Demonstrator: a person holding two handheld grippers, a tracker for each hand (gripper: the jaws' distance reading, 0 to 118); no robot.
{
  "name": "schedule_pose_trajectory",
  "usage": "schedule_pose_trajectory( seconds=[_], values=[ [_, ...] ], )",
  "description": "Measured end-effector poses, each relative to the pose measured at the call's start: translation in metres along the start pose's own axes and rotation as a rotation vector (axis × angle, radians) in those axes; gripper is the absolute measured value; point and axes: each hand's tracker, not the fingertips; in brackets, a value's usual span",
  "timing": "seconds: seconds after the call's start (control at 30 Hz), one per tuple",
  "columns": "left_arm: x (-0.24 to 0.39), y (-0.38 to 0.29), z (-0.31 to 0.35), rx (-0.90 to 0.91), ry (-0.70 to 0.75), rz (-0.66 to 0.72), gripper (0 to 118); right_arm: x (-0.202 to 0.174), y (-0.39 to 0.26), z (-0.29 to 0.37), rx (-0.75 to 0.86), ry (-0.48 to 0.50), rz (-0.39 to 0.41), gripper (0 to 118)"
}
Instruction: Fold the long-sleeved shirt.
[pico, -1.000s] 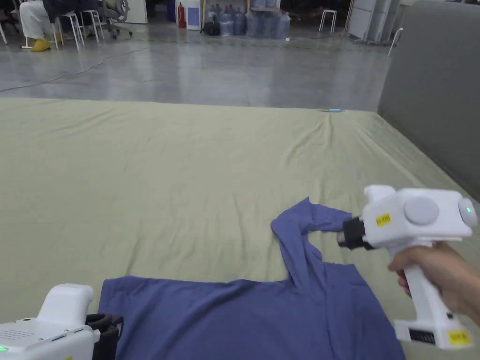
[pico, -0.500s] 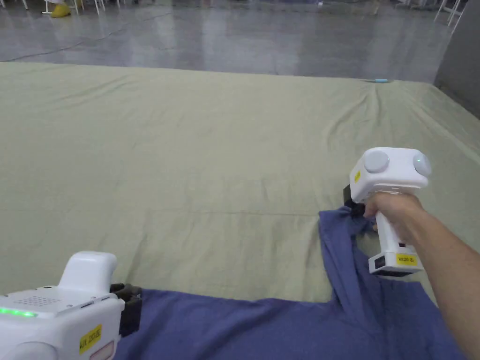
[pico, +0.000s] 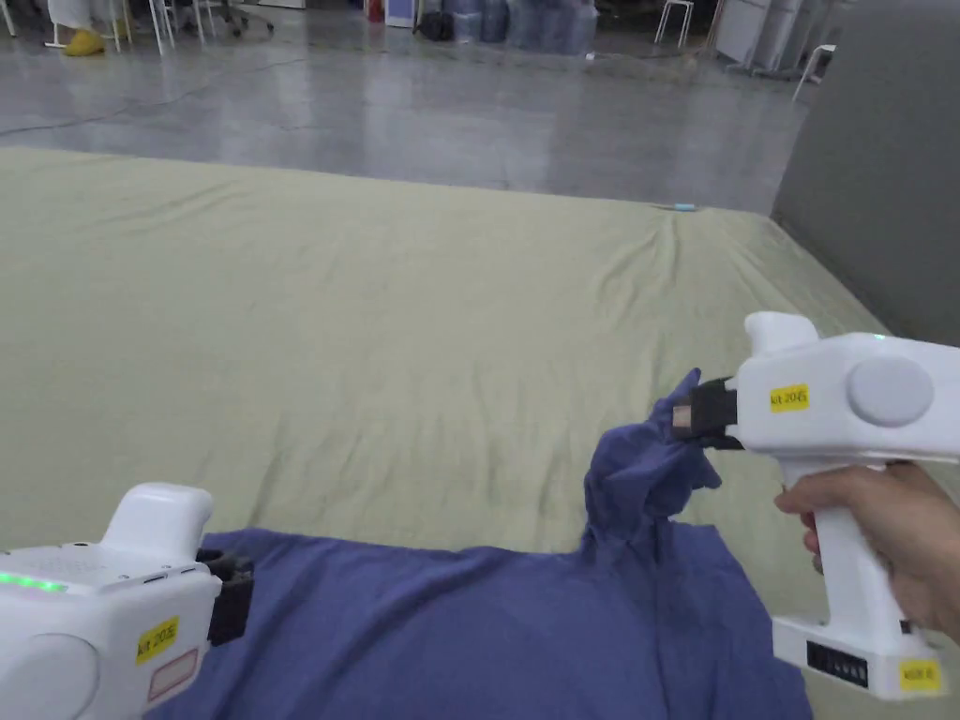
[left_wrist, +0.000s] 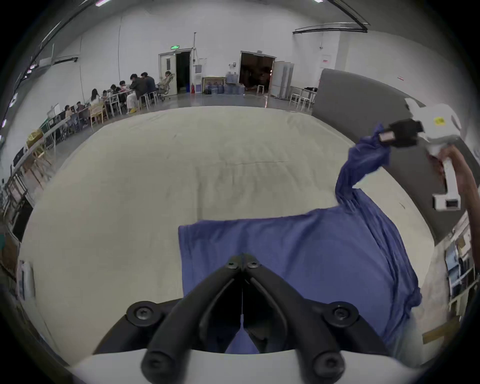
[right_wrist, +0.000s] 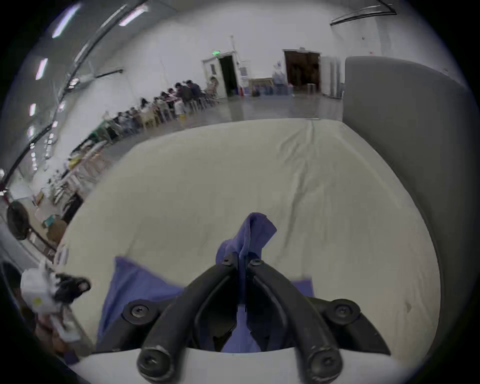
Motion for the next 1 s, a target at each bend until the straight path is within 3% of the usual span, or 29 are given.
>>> schedule_pose_trajectory(
  seconds=[0.17, 0.27, 0.37, 0.4, 0.47, 0.5, 0.57, 0.67, 0.7, 0.77, 0.83, 0.9, 1.0],
  values=[
    [0.020, -0.025, 0.050, 0.009, 0.001, 0.005, 0, -0.014, -0.108, 0.028, -0.140, -0.019, -0.022, 0],
    [0.025, -0.039, 0.072, 0.013, -0.001, 0.015, 0, -0.012, -0.158, 0.006, -0.265, -0.045, -0.004, 1],
    [0.034, -0.043, 0.089, 0.016, -0.014, 0.033, 0, -0.008, -0.183, -0.006, -0.330, -0.087, -0.040, 2],
    [0.037, -0.044, 0.096, 0.018, -0.013, 0.032, 0, -0.007, -0.183, 0.000, -0.308, -0.082, -0.044, 10],
    [0.041, -0.044, 0.110, 0.031, -0.011, 0.035, 0, -0.004, -0.178, 0.023, -0.246, -0.092, -0.082, 74],
    [0.042, -0.045, 0.117, 0.037, -0.015, 0.037, 0, -0.002, -0.174, 0.042, -0.192, -0.065, -0.116, 98],
    [0.044, -0.046, 0.129, 0.057, -0.028, 0.045, 0, -0.003, -0.167, 0.079, -0.075, -0.029, -0.123, 103],
    [0.050, -0.054, 0.143, 0.066, -0.034, 0.061, 0, -0.014, -0.171, 0.124, -0.060, -0.062, -0.058, 99],
    [0.053, -0.057, 0.145, 0.067, -0.038, 0.063, 0, -0.015, -0.175, 0.130, -0.071, -0.072, -0.050, 86],
    [0.057, -0.063, 0.148, 0.068, -0.054, 0.059, 0, -0.021, -0.190, 0.137, -0.022, -0.054, -0.027, 0],
    [0.059, -0.068, 0.145, 0.057, -0.050, 0.050, 0, -0.023, -0.200, 0.129, -0.050, -0.086, -0.024, 0],
    [0.059, -0.069, 0.141, 0.039, -0.054, 0.051, 0, -0.022, -0.206, 0.122, -0.088, -0.020, -0.021, 0],
    [0.058, -0.059, 0.131, 0.021, -0.061, 0.045, 0, -0.021, -0.203, 0.107, -0.105, -0.017, -0.062, 0]
  ],
)
